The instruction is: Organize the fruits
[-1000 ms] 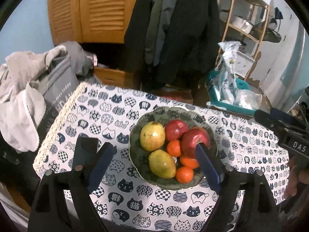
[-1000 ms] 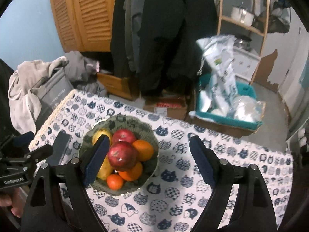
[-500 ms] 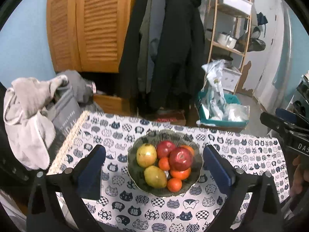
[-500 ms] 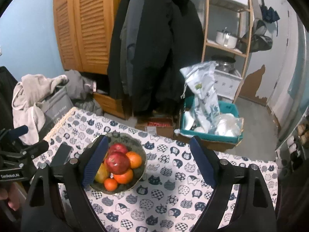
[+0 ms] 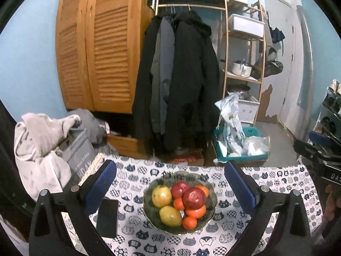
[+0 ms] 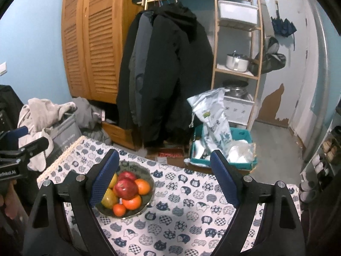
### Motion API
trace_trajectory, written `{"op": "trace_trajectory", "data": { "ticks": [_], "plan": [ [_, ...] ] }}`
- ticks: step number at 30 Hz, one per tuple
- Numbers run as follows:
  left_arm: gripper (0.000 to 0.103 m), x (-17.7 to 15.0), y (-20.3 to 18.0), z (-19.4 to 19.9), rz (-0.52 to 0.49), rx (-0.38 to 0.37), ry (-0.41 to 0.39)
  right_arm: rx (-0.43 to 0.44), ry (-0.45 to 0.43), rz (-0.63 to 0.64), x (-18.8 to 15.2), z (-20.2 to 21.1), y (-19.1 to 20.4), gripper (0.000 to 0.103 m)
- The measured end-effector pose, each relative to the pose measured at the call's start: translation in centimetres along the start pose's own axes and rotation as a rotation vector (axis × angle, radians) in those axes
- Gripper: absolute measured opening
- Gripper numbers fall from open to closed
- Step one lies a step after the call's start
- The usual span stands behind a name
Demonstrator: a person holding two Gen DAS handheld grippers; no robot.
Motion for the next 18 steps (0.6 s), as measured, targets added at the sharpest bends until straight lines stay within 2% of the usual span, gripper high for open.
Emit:
{"op": "trace_trajectory", "data": {
  "ticks": [11, 18],
  "plan": [
    [0.102, 0.6, -1.4, 0.7, -0.021, 0.005, -0.053, -0.027, -0.019, -0.013, -0.5, 0.7, -1.4, 0.086],
    [0.102, 0.7, -1.6, 0.8, -0.025, 0.007, -0.056, -0.031, -0.018, -0.011, -0.7, 0.7, -1.5, 0.086]
  ]
}}
Point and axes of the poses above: each gripper's, at about its wrist camera, not at the fingertips, and z roughly against the way its jaws point, y to its left, x to its top, the point moved 3 cm from there along -z, roughly the way its jaws point, and after that the axes turned 3 degrees about x, right-handed, at the moved point
